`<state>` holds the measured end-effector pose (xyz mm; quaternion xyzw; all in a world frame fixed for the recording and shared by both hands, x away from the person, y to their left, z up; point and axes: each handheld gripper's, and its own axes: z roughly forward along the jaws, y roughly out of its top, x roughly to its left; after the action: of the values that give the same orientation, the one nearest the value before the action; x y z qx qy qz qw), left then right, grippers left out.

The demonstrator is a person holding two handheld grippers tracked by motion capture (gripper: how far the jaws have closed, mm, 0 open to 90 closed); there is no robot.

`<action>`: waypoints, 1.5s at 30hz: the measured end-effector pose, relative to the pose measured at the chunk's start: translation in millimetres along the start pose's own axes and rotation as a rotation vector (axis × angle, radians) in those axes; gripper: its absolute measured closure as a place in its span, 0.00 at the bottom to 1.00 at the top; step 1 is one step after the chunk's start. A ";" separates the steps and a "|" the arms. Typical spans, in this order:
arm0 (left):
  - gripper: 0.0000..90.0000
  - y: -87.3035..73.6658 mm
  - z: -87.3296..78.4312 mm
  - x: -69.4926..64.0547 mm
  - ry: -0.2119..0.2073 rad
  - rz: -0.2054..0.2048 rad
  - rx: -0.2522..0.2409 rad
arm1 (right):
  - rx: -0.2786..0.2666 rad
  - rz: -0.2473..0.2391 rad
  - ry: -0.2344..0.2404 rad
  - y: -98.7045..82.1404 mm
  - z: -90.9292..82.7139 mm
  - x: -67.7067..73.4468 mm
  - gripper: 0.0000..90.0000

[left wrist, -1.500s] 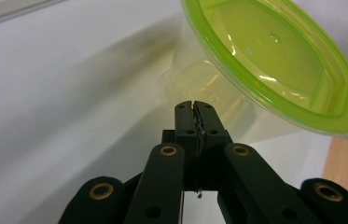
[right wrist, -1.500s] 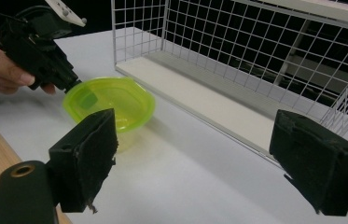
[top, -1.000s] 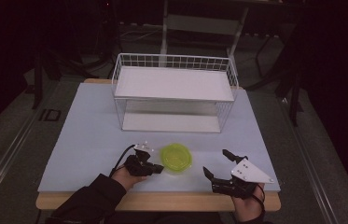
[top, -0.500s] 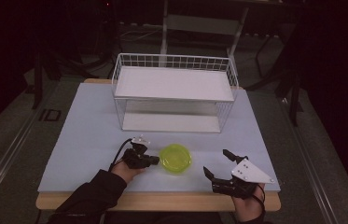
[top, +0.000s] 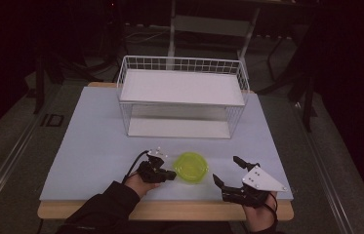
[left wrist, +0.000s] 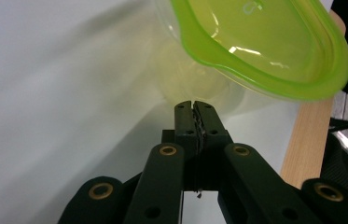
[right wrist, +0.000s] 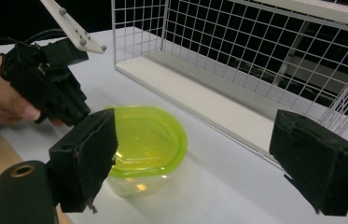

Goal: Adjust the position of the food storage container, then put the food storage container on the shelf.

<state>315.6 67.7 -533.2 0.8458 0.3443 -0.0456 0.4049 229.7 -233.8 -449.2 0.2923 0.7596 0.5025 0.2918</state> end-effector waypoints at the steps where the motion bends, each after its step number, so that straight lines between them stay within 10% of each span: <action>1: 0.99 0.8 2.4 -2.0 -0.009 0.006 0.002 | -0.001 0.003 0.002 -0.2 -0.3 -0.4 0.16; 14: 0.98 17.0 29.9 -26.4 -0.044 0.044 0.023 | 0.000 0.003 -0.003 -0.6 -2.1 -2.8 0.17; 23: 0.93 13.8 14.4 -25.8 -0.054 0.039 0.005 | 0.007 -0.002 -0.009 -1.0 -2.5 -4.4 0.17; 28: 0.81 11.0 -3.9 -22.5 -0.065 0.031 -0.027 | 0.019 0.000 -0.026 -1.1 -2.0 -4.8 0.17; 37: 0.18 9.2 -53.3 -23.0 -0.139 0.066 -0.222 | 0.071 -0.001 -0.027 -1.0 -0.2 -10.2 0.16; 42: 0.08 7.6 -64.8 -23.5 -0.061 0.088 -0.319 | 0.087 0.011 -0.032 1.4 -4.0 -13.0 0.16; 45: 0.05 10.5 -73.7 -23.2 -0.092 0.110 -0.354 | 0.086 0.019 -0.032 6.8 -7.8 -17.1 0.15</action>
<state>289.6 103.3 -468.8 0.7761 0.2812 -0.0008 0.5645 236.3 -248.9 -437.7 0.3197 0.7728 0.4674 0.2863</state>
